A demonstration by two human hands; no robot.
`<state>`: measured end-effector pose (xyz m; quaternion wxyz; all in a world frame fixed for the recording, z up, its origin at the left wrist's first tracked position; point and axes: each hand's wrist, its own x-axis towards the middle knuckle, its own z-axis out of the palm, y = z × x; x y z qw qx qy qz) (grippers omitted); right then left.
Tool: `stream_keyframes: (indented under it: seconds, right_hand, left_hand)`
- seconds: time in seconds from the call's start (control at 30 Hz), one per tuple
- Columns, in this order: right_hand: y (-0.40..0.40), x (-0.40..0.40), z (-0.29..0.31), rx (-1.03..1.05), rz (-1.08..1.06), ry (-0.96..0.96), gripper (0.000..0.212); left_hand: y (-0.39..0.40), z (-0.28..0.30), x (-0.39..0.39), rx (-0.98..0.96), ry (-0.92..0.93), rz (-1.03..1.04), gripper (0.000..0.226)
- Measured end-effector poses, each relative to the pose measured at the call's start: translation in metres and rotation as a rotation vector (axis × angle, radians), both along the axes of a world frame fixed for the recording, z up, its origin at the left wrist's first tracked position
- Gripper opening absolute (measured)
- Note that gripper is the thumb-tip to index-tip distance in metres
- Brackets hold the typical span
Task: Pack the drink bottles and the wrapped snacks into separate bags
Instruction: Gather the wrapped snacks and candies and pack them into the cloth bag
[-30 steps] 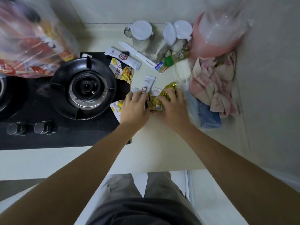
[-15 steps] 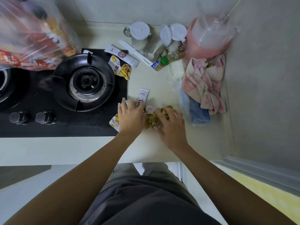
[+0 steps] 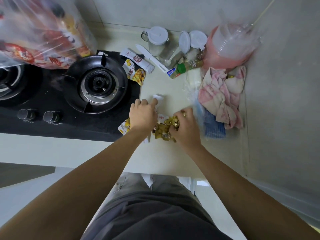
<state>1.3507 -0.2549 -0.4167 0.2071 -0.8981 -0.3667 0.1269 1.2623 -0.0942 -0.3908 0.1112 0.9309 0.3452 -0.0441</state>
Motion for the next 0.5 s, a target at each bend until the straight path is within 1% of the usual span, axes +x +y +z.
stream_keyframes:
  seconds: [0.13, 0.27, 0.37, 0.5]
  right_hand:
    - [0.010, -0.003, 0.014, 0.054, 0.012, -0.001, 0.036]
    - [0.045, -0.025, 0.039, 0.143, 0.054, 0.030, 0.037]
    - [0.087, -0.064, 0.062, 0.230, 0.144, 0.041, 0.038]
    - [0.141, -0.135, 0.090, 0.247, 0.291, 0.038, 0.038]
  left_hand:
    - [0.003, 0.018, -0.022, 0.040, -0.104, 0.071, 0.033]
    - [0.013, 0.042, -0.063, 0.074, -0.194, 0.152, 0.037]
    - [0.030, 0.061, -0.111, 0.138, -0.264, 0.251, 0.038]
    - [0.061, 0.082, -0.197, 0.200, -0.301, 0.402, 0.039]
